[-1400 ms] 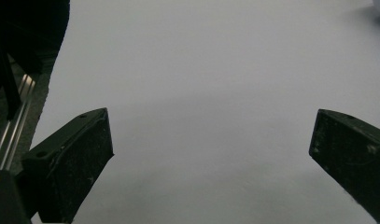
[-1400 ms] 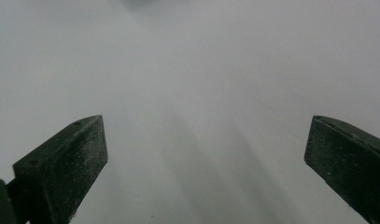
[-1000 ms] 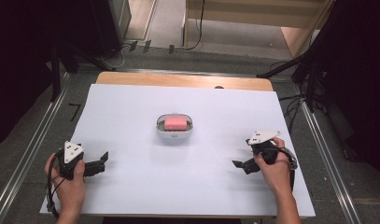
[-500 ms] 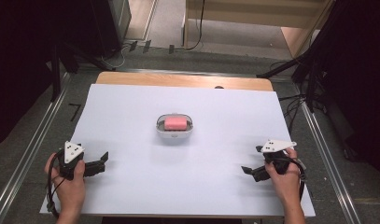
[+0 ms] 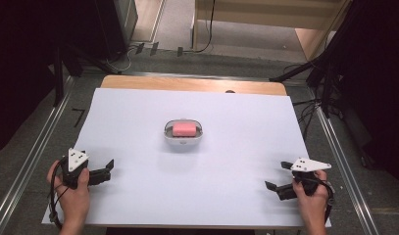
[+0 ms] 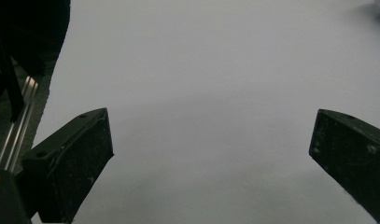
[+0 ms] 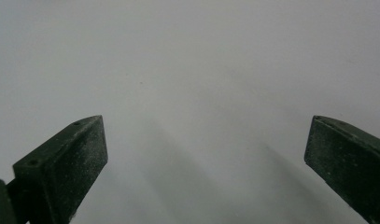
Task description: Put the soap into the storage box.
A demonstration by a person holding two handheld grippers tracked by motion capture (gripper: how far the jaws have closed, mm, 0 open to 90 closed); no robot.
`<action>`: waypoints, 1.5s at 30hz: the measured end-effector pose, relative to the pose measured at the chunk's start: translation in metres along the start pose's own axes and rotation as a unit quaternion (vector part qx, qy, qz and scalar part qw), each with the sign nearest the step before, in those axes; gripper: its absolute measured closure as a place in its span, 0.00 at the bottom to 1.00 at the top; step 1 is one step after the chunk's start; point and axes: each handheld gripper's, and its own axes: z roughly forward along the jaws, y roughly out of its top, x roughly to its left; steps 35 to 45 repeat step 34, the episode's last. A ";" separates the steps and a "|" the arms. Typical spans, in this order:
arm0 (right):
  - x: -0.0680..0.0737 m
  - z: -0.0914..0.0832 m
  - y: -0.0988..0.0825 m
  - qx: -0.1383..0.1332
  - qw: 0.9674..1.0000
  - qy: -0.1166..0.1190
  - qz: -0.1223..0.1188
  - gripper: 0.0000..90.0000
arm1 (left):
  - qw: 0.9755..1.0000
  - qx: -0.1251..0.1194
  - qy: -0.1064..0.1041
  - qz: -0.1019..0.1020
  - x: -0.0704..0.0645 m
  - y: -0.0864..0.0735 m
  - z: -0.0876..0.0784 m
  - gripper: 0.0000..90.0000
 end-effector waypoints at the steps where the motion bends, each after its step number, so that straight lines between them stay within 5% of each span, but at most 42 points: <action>1: 0.000 -0.002 -0.002 -0.002 1.000 -0.001 0.003 0.00 | 1.000 0.000 0.000 0.000 0.000 0.000 0.000 0.00; 14: -0.003 -0.039 -0.032 -0.044 0.998 -0.035 0.037 0.00 | 1.000 -0.003 -0.001 -0.004 0.000 0.000 0.000 0.00; 23: -0.007 -0.053 -0.046 -0.103 0.991 -0.052 0.063 0.00 | 1.000 -0.001 0.000 -0.003 0.000 0.000 0.000 0.00; 45: -0.005 -0.051 -0.047 -0.096 0.992 -0.065 0.058 0.00 | 1.000 0.001 -0.002 -0.006 0.001 0.000 0.000 0.00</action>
